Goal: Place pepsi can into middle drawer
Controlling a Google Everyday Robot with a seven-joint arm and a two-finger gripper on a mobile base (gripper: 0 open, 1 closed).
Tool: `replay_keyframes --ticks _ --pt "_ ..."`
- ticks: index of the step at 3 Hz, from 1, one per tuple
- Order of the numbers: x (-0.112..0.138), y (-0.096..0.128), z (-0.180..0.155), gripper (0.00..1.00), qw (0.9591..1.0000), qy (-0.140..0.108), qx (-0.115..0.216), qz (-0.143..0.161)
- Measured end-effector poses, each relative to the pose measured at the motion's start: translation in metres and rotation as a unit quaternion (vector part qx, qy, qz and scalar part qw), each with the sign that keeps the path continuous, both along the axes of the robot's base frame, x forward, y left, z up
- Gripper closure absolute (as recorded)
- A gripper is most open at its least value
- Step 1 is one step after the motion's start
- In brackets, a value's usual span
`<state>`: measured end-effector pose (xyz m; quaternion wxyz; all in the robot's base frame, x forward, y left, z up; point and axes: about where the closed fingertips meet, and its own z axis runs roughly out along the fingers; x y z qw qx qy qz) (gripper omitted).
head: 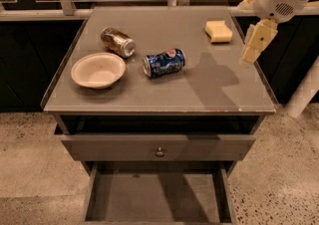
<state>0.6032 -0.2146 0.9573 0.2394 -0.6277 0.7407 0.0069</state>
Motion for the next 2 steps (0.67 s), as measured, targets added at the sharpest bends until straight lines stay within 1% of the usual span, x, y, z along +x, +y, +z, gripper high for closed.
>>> replay_keyframes --ticks 1,2 --pt "-0.003 -0.001 0.0 0.0 1.0 -0.004 0.002 -0.006" --pt "0.001 -0.004 -0.013 0.0 0.9996 -0.002 0.026 -0.013"
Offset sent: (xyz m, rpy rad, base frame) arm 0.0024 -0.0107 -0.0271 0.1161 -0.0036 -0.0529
